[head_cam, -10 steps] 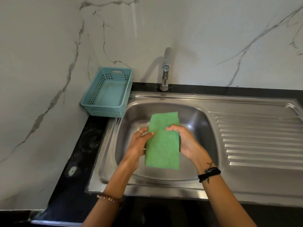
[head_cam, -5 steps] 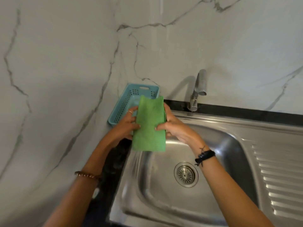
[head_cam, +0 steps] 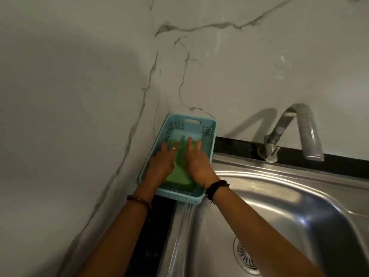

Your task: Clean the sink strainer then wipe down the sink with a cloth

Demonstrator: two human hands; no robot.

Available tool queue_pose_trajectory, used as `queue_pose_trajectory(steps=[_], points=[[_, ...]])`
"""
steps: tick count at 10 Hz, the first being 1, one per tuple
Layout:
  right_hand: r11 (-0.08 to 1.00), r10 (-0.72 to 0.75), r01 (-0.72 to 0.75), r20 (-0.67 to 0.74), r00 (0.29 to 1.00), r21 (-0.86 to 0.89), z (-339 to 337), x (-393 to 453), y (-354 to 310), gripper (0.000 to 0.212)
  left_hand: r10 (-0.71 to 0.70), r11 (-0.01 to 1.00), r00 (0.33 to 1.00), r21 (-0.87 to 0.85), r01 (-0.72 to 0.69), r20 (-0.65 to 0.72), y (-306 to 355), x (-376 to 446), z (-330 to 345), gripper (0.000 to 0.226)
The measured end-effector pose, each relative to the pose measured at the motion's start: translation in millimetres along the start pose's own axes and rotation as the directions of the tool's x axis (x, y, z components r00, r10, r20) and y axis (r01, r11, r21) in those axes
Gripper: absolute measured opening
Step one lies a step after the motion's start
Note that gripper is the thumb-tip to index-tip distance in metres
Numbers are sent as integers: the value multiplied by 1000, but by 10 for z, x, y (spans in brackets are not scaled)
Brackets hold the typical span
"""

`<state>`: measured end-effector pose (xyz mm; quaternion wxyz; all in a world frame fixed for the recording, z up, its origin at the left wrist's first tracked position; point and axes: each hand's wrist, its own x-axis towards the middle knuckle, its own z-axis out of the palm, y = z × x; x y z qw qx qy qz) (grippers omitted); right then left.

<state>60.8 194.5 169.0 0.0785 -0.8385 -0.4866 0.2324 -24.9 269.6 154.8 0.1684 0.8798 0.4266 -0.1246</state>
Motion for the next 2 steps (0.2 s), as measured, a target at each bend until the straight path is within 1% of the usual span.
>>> queue_pose_trajectory(steps=[1, 2], points=[[962, -13, 48, 130, 991, -269, 77, -6, -10, 49, 16, 991, 999, 133, -11, -37, -32, -1, 188, 47], [959, -15, 46, 115, 993, -278, 91, 31, -62, 41, 46, 992, 999, 121, -46, -2, -9, 65, 172, 37]])
